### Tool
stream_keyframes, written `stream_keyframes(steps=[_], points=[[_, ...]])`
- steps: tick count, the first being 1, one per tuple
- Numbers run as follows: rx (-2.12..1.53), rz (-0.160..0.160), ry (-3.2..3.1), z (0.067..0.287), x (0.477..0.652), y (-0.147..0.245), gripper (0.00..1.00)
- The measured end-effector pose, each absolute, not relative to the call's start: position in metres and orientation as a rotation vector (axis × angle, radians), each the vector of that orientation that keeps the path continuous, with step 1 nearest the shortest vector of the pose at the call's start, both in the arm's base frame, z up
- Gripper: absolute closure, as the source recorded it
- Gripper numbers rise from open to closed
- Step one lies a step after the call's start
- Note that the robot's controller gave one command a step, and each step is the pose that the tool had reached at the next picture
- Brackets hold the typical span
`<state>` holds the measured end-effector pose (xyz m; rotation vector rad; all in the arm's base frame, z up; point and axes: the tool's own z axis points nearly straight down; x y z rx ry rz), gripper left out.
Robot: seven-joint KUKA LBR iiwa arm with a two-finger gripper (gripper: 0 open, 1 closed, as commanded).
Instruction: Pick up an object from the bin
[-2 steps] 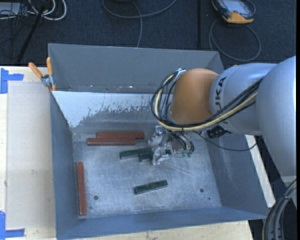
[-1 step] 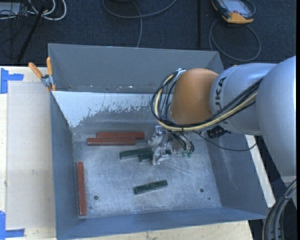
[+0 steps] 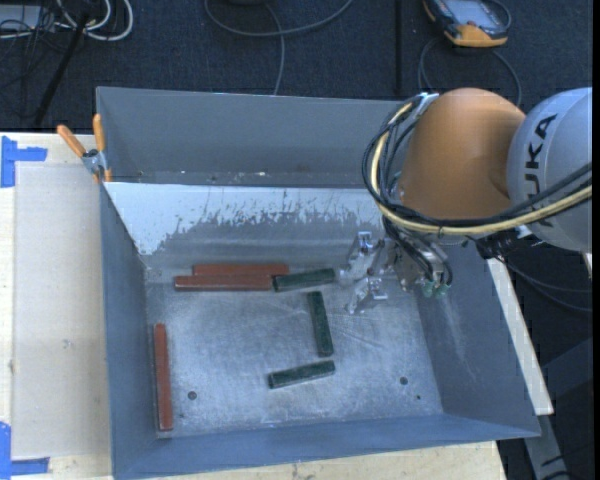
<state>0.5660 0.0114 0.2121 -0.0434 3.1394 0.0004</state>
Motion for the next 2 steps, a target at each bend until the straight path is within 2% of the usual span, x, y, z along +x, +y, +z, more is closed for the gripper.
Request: stream_keyframes(steps=[1,2], points=[[-0.045,0.0,3.141,0.2116,0.5657,0.0115,0.0],[-0.045,0.0,3.141,0.2116,0.5657,0.0115,0.0]])
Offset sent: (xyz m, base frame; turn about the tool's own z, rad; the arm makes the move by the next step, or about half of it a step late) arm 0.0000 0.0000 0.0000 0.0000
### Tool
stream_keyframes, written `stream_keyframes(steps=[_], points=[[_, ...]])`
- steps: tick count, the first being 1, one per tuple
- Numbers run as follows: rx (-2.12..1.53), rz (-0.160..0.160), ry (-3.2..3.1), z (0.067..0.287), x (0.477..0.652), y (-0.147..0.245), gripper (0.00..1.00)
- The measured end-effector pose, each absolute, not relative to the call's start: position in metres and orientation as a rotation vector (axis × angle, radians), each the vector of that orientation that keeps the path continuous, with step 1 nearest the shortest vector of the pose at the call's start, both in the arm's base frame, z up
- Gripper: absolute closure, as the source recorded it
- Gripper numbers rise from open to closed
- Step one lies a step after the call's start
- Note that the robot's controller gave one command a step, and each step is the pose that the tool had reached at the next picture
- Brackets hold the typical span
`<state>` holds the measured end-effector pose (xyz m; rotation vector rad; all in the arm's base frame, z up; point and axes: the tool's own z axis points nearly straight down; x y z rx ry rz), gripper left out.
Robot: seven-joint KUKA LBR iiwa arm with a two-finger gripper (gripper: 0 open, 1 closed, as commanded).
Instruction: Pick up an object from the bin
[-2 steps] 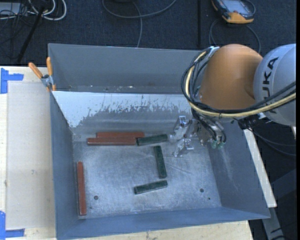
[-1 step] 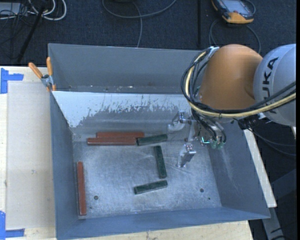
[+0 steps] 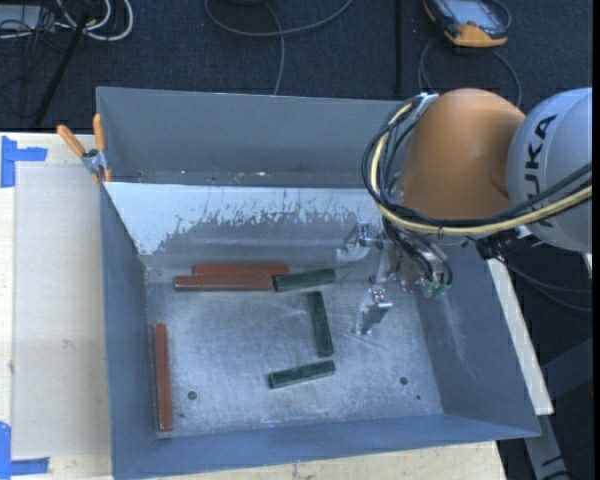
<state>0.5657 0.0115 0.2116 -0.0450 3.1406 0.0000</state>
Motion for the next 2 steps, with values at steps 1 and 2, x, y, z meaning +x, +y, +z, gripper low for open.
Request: stream_keyframes(steps=[1,2], points=[[-0.106,-0.001,3.135,0.156,0.549,0.031,0.0],[-0.413,0.002,3.116,0.118,0.544,0.028,0.0]])
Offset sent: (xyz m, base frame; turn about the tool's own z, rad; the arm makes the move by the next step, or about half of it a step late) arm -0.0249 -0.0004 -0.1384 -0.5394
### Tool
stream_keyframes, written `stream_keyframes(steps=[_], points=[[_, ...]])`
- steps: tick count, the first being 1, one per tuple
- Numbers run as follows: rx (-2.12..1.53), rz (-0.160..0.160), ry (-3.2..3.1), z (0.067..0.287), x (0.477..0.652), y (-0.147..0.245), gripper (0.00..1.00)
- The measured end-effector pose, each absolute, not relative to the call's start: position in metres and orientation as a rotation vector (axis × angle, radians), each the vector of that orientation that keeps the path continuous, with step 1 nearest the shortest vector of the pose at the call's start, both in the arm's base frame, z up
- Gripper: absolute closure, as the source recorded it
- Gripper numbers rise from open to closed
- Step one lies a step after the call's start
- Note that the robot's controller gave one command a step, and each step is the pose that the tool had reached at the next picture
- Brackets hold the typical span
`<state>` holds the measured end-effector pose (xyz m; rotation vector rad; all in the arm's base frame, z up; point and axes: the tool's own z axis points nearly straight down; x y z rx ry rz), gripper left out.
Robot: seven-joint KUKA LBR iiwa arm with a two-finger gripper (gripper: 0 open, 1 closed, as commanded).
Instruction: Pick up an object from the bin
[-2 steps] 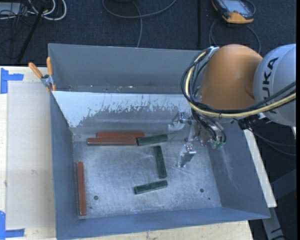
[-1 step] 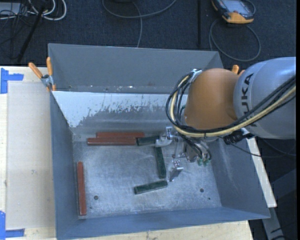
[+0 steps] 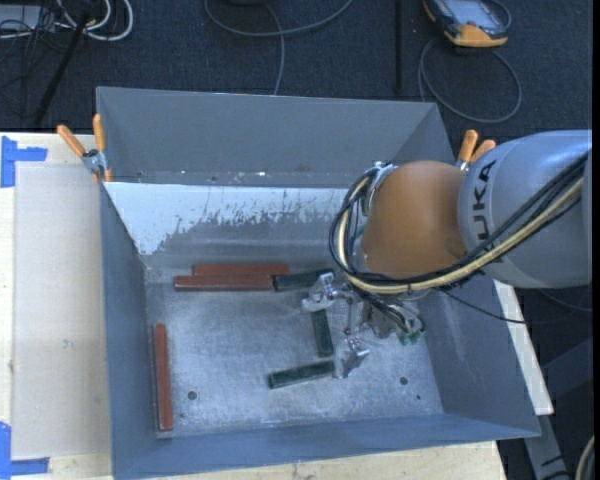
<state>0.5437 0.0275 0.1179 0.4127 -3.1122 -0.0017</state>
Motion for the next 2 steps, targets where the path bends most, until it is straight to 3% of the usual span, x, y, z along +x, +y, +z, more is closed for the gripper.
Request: stream_keyframes(steps=[1,2], points=[[0.718,-0.001,-3.07,0.0753,0.4882,0.067,1.0],[0.718,-0.001,-3.069,0.0753,0.4882,0.067,1.0]])
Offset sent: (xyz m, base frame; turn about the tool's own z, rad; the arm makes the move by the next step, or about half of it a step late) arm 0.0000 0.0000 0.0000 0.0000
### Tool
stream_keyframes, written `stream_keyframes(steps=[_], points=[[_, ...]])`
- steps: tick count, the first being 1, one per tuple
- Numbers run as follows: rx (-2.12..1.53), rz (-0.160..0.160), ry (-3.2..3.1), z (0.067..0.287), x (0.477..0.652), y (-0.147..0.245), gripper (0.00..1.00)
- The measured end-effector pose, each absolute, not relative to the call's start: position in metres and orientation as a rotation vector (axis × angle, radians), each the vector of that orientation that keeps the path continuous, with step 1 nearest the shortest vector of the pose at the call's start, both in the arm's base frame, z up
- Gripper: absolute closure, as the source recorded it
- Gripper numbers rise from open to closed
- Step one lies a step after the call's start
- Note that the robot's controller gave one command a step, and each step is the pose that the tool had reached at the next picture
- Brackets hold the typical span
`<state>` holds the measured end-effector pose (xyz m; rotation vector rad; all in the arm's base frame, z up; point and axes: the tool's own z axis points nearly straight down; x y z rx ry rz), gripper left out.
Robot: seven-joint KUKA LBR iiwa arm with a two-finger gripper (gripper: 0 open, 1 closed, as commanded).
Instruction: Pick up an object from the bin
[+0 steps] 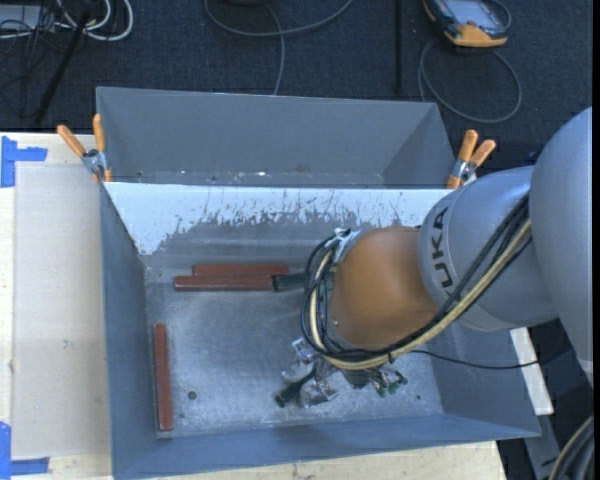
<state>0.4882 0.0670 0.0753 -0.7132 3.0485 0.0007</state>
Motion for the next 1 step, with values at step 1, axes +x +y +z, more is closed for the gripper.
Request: stream_keyframes(steps=[1], points=[[-0.711,0.0,3.054,0.2436,0.5065,0.0641,1.0]])
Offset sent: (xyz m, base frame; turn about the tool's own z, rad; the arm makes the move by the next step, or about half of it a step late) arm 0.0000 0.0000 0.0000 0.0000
